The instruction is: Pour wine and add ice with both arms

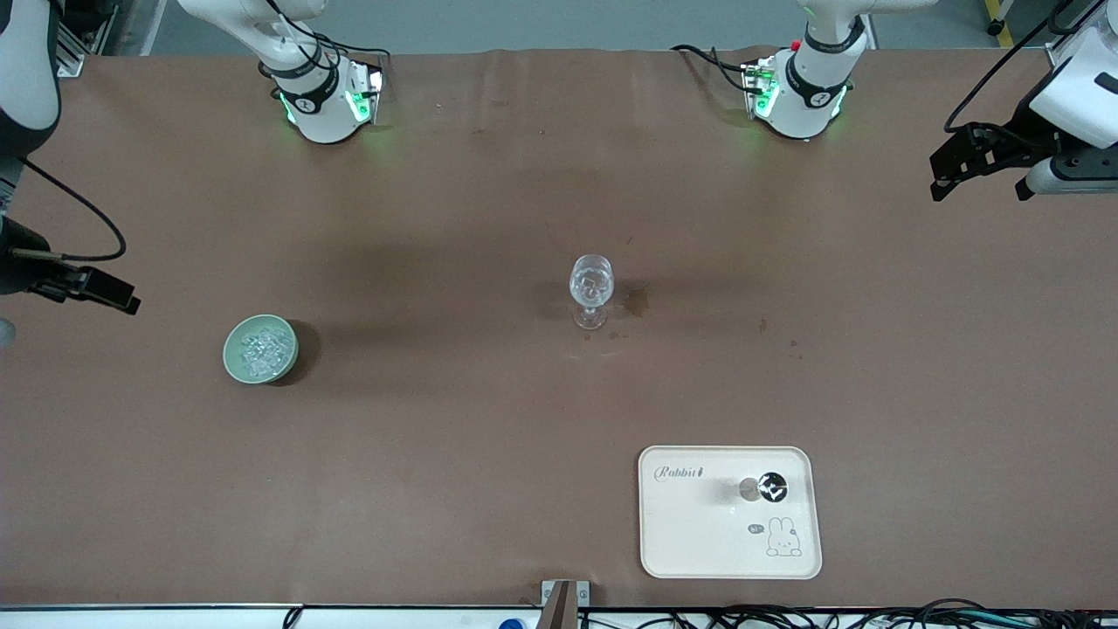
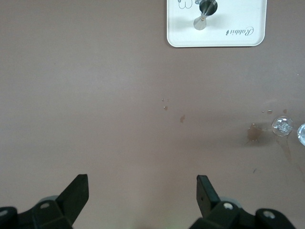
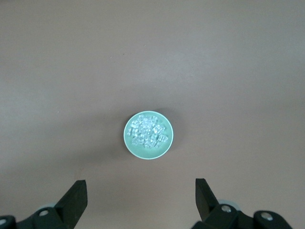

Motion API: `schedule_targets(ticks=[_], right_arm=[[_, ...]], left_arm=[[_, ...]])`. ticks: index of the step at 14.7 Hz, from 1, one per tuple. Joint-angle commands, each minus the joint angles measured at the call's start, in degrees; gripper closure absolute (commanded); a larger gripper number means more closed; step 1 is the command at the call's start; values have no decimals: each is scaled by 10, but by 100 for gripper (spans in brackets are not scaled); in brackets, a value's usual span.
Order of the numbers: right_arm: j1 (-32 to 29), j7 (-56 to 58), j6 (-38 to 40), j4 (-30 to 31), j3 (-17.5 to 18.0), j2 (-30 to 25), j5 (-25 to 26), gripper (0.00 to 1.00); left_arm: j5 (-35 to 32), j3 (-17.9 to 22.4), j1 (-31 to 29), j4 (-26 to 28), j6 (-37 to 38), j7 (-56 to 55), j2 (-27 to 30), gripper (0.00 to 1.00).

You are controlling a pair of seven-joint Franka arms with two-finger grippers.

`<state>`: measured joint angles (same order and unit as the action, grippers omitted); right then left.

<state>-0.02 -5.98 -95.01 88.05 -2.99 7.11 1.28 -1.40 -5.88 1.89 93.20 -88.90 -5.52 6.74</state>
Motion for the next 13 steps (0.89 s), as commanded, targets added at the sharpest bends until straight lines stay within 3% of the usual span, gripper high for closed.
schedule_targets(ticks=[1, 5, 7, 13], right_arm=[[3, 39, -7, 64, 6, -57, -1, 0], [11, 58, -8, 112, 6, -107, -1, 0], [6, 111, -1, 113, 4, -112, -1, 0], [5, 122, 24, 104, 3, -119, -1, 0]], left_arm=[[4, 2, 1, -12, -4, 7, -4, 0], [5, 2, 5, -18, 10, 6, -11, 0], [6, 2, 2, -20, 12, 6, -22, 0], [7, 1, 1, -20, 13, 9, -23, 0]])
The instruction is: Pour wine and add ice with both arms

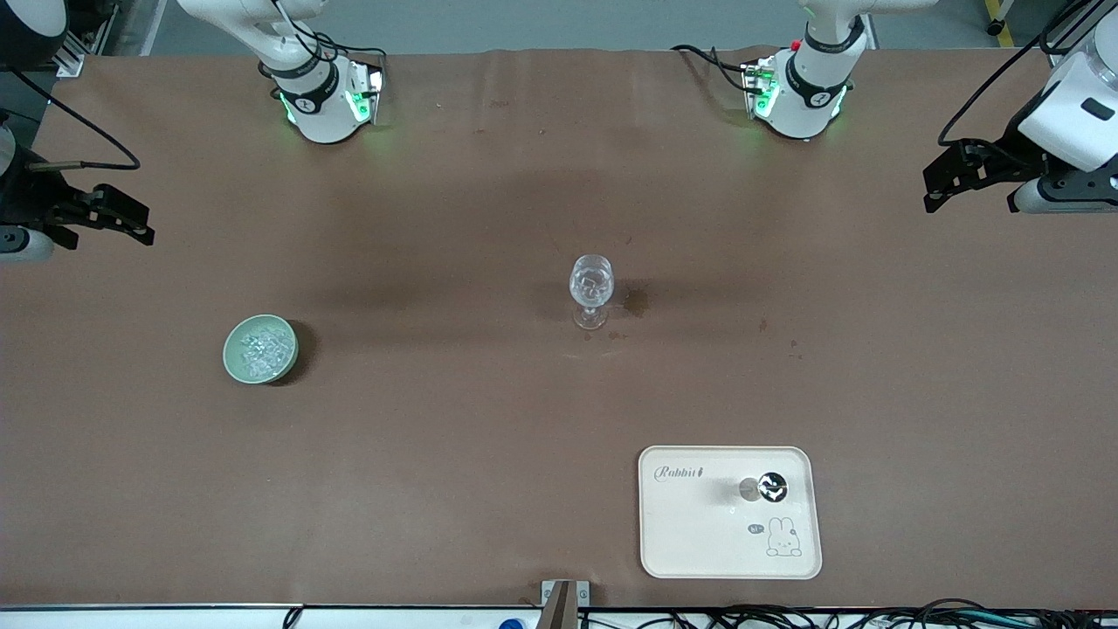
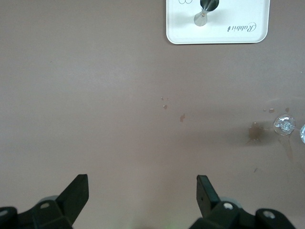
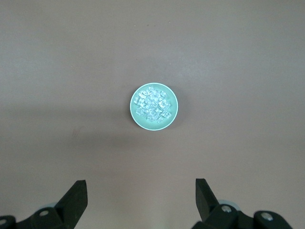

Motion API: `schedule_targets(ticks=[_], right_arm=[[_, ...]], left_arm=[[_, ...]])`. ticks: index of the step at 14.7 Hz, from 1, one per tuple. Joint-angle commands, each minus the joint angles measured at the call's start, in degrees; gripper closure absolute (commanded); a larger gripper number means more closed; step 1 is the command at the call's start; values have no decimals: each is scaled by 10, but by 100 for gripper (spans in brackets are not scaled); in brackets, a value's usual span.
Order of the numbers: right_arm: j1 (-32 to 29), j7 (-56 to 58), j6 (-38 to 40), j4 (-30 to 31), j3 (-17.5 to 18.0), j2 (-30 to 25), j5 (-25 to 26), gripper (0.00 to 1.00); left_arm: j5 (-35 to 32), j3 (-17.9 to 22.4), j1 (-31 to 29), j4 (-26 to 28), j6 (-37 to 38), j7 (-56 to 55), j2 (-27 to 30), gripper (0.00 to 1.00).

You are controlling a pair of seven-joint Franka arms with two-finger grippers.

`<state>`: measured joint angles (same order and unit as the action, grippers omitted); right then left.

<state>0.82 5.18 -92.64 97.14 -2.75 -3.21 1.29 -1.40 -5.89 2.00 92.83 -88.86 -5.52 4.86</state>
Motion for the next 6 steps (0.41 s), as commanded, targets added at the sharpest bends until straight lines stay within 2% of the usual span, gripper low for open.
schedule_targets(ticks=[1, 6], right_arm=[[-5, 11, 0, 8, 0, -14, -1, 0], [-7, 12, -1, -8, 0, -12, -1, 0]], left_arm=[[8, 1, 0, -16, 12, 10, -4, 0], [8, 2, 0, -16, 12, 10, -4, 0]])
